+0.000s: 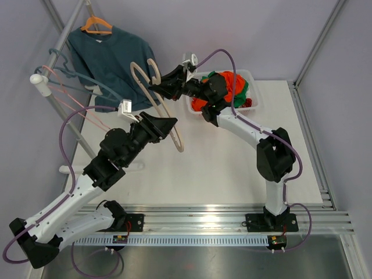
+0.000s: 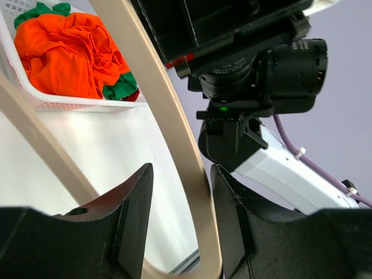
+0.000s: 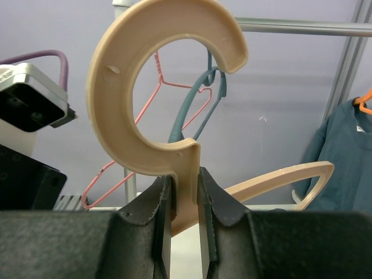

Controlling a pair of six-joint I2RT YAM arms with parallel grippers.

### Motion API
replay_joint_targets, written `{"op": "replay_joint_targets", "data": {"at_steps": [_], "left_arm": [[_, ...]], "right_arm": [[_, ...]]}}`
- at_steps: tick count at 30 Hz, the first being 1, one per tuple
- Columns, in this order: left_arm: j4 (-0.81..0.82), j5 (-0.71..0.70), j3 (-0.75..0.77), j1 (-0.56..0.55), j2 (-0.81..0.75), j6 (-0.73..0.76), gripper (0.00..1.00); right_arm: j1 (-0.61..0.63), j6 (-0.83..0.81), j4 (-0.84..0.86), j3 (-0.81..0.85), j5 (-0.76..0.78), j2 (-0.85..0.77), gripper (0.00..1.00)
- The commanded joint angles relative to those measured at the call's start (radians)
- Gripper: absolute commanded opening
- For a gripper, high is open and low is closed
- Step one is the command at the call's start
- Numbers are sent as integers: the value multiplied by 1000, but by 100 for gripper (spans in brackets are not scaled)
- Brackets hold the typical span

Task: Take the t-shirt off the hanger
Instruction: Pass the hanger from the right arm to the left

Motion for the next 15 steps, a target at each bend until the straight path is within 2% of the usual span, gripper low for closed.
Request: {"op": "replay_joint_targets", "data": {"at_steps": [1, 15], "left_arm": [[49, -8, -2, -4, -28, 3, 46], [53, 9, 9, -4, 12, 3, 45]], "right_arm": [[-19, 47, 74, 65, -16, 18, 0], [-19, 53, 74, 94, -28, 46, 0]]}}
